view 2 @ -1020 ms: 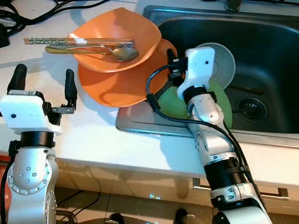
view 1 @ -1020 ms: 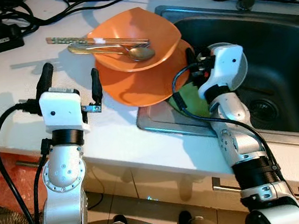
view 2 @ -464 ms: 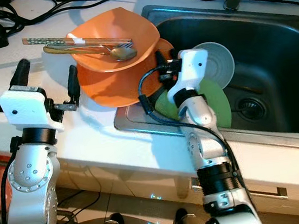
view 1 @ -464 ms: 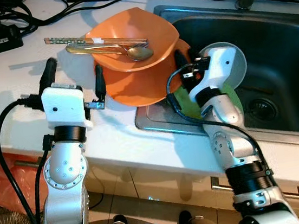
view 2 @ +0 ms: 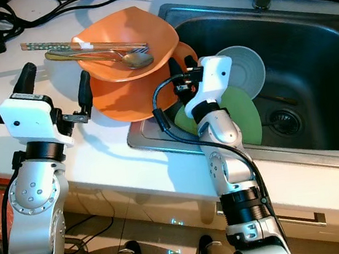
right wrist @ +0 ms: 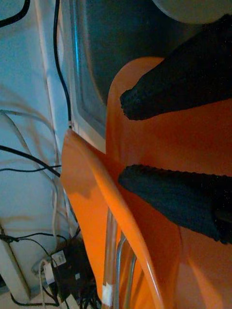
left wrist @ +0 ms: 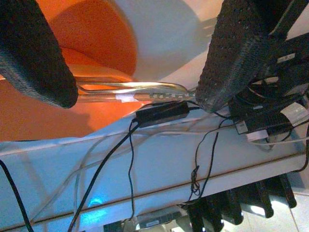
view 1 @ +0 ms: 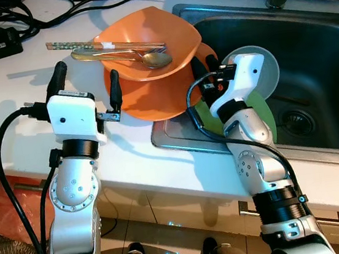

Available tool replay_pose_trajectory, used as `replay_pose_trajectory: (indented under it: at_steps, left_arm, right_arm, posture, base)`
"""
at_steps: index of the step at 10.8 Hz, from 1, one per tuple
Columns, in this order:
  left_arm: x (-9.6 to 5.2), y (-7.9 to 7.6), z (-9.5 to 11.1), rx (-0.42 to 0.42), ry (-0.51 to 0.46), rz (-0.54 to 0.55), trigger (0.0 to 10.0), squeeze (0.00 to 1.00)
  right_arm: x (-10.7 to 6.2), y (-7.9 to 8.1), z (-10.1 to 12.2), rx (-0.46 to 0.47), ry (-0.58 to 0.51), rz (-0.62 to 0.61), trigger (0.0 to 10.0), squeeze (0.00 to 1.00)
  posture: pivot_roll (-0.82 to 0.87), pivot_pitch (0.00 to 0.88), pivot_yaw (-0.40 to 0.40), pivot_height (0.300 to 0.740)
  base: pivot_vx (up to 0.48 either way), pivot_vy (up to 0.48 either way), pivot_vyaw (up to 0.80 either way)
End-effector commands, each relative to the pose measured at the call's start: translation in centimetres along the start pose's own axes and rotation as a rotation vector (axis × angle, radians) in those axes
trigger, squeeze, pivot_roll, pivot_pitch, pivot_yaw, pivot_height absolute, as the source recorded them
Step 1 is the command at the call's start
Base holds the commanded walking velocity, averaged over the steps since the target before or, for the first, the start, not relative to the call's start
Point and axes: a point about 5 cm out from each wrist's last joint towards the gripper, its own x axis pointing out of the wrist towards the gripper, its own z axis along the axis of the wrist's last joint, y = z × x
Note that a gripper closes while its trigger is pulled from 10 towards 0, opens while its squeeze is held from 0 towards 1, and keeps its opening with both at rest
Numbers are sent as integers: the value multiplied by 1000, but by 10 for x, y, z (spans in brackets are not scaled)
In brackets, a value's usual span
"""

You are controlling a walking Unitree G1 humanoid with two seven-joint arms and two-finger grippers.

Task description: Kitchen organization

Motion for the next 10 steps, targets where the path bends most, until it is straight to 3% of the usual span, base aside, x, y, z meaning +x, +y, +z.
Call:
replay_pose_trajectory:
  at_steps: [1, 2, 3, 6, 8, 10]
  left_arm:
    - [1, -3, 8, -5, -27, -17, 10000, 0]
    - [1, -4, 8, -8, -28, -19, 10000, 0]
    - [1, -4, 8, -14, -28, -21, 10000, 0]
    - [1, -8, 7, -27, -29, -28, 10000, 0]
    - [1, -9, 8, -31, -31, -29, 10000, 0]
    - [2, -10, 10, -31, -37, -37, 10000, 0]
  right_arm:
    - [-13, -10, -28, 42, 115, -66, 10000, 0]
    - [-12, -16, -21, 12, 89, -92, 10000, 0]
    - [-9, -33, 10, -40, 5, -142, 10000, 0]
    - [-5, -55, 51, -140, -95, -206, 10000, 0]
    - [-2, -59, 63, -159, -127, -222, 10000, 0]
    - [-1, -66, 54, -200, -79, -226, 10000, 0]
  posture:
    - [223, 264, 1, 740]
    - [221, 265, 2, 740]
    - [218, 267, 2, 740]
    - [195, 257, -5, 740]
    - [195, 250, -10, 740]
    - [197, 241, -13, 740]
  base:
    - [0, 0, 0]
    - [0, 0, 0]
    - [0, 0, 0]
    - [0, 0, 0]
    - [0, 0, 0]
    - [0, 0, 0]
